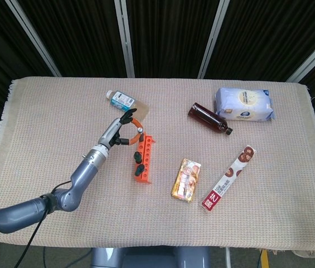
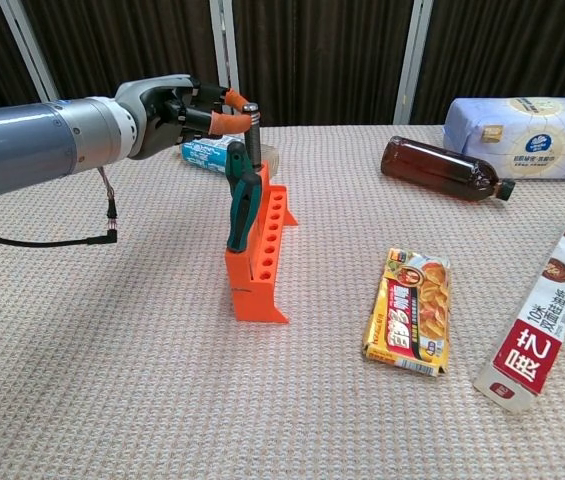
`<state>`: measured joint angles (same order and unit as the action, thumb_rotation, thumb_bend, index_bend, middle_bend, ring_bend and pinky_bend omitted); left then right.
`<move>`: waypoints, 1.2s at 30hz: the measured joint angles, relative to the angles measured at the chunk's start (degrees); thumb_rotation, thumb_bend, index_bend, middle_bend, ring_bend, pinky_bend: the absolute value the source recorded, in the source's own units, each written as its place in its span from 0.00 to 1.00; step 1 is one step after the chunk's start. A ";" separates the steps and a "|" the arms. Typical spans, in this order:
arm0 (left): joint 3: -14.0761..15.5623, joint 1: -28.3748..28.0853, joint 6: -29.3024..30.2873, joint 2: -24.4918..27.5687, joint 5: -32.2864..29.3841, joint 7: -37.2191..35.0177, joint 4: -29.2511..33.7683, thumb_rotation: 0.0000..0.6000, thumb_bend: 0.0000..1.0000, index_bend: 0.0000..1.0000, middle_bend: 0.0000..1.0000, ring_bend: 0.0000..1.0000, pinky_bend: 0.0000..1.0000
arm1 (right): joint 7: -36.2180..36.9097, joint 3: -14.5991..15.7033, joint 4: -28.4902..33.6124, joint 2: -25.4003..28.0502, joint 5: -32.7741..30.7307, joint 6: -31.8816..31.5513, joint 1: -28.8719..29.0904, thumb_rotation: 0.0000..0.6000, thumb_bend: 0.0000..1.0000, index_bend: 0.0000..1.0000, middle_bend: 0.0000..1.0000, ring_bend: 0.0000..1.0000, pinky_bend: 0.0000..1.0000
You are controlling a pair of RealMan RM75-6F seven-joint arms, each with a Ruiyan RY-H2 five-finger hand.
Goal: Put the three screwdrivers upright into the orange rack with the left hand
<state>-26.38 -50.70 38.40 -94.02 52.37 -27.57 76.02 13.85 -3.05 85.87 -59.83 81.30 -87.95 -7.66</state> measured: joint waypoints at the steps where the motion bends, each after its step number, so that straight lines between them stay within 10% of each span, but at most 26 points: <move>1: -0.01 -0.03 -0.03 0.01 -0.02 0.05 -0.07 1.00 0.52 0.61 0.01 0.00 0.00 | -0.01 -0.01 0.00 -0.01 -0.03 0.04 0.01 1.00 0.00 0.12 0.01 0.00 0.00; 30: 1.45 0.06 0.60 -1.16 0.55 1.73 -1.04 1.00 0.52 0.61 0.00 0.00 0.00 | 0.23 -0.05 -0.32 -0.12 -0.15 0.39 0.19 1.00 0.00 0.12 0.01 0.00 0.00; 36: 1.64 0.13 0.45 -1.17 0.83 1.96 -1.13 1.00 0.48 0.49 0.00 0.00 0.00 | 0.03 -0.05 -0.08 -0.04 -0.20 0.35 0.17 1.00 0.00 0.12 0.01 0.00 0.00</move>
<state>-24.74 -50.57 38.84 -95.20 53.20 -25.61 74.89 13.88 -3.09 85.79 -59.87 81.10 -87.60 -7.48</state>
